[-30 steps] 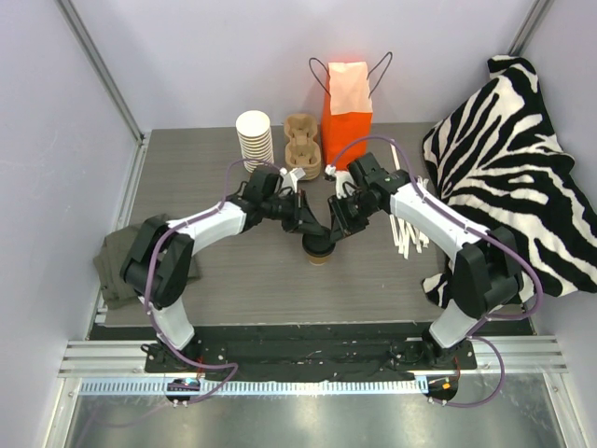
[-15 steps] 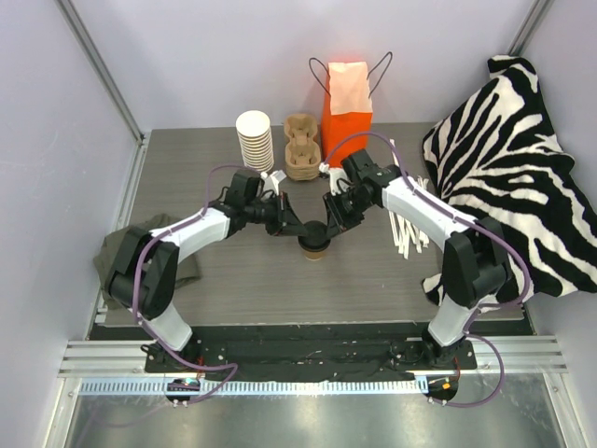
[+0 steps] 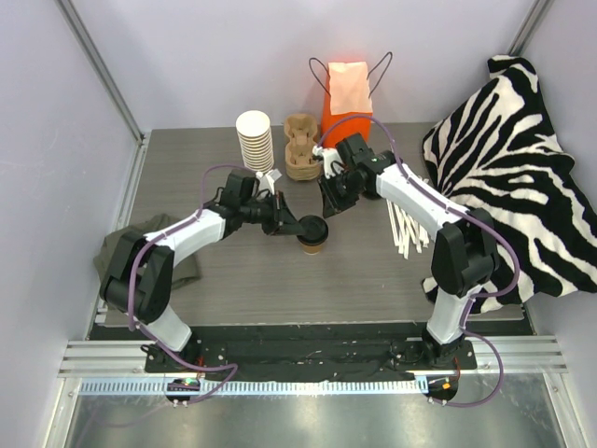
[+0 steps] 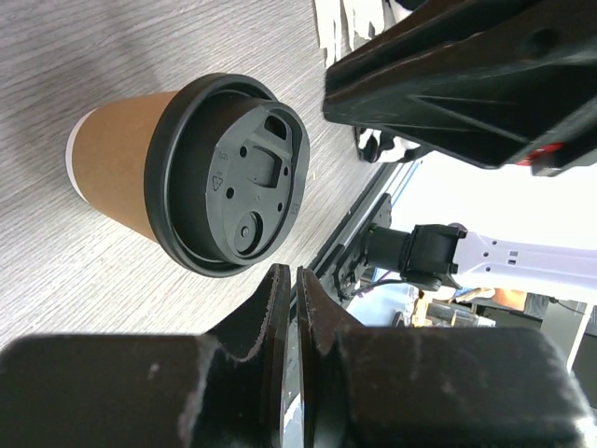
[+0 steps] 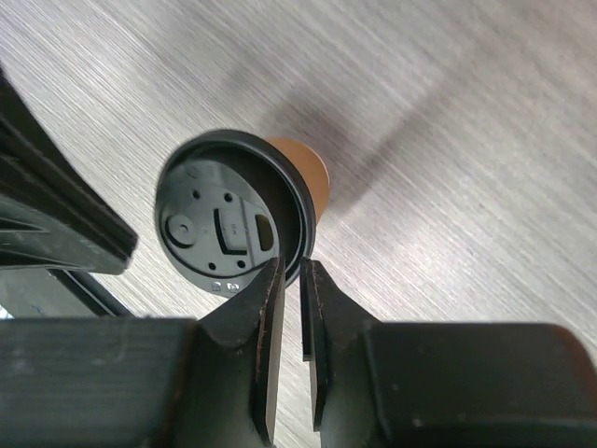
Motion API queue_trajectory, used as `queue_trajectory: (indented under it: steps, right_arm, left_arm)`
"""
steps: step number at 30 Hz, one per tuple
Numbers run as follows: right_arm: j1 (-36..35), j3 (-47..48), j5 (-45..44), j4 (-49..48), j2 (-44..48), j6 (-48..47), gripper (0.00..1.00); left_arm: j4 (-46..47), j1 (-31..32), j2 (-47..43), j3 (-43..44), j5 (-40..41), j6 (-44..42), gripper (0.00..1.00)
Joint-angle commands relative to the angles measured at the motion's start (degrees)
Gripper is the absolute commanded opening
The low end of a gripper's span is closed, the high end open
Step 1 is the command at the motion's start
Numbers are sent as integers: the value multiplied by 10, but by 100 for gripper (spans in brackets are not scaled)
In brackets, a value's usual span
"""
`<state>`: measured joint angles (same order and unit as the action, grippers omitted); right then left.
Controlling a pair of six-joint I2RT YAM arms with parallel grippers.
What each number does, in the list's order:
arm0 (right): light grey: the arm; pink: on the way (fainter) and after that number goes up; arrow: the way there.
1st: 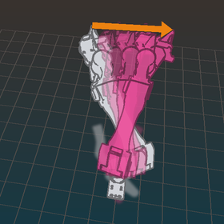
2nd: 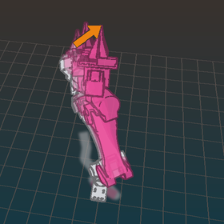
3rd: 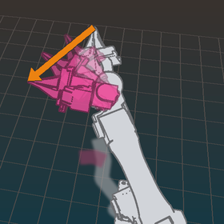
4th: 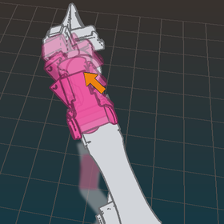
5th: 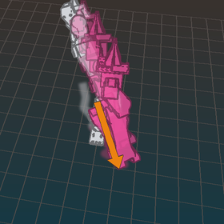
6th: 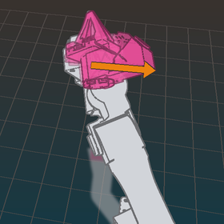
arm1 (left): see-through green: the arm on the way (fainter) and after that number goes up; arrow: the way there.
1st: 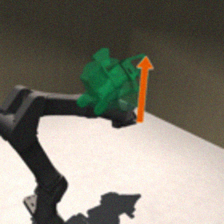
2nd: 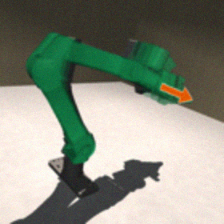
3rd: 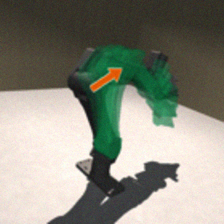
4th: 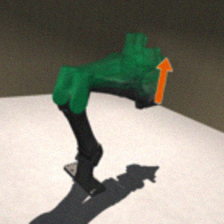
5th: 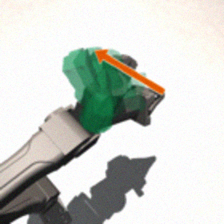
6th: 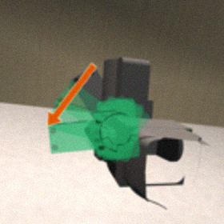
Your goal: Pack the takeout coffee
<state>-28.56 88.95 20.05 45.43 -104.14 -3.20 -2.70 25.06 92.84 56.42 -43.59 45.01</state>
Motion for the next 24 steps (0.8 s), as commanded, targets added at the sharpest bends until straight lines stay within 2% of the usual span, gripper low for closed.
queue_trajectory:
  steps: [1, 11, 16, 24]
  right_arm:
    - [-4, 25, 4, -12, 25, 8, 21]
    - [-9, -15, 75, -12, 66, 78, 22]
    - [-23, -25, 75, -11, 68, 87, 22]
    - [-34, -34, 25, -9, 47, 72, 22]
  left_arm:
    - [23, -8, -7, 25, 1, 3, 11]
    - [23, -7, 48, 50, 11, 3, 9]
    - [23, -7, 62, 54, 11, 9, 9]
    - [23, -7, 72, 54, 14, 10, 8]
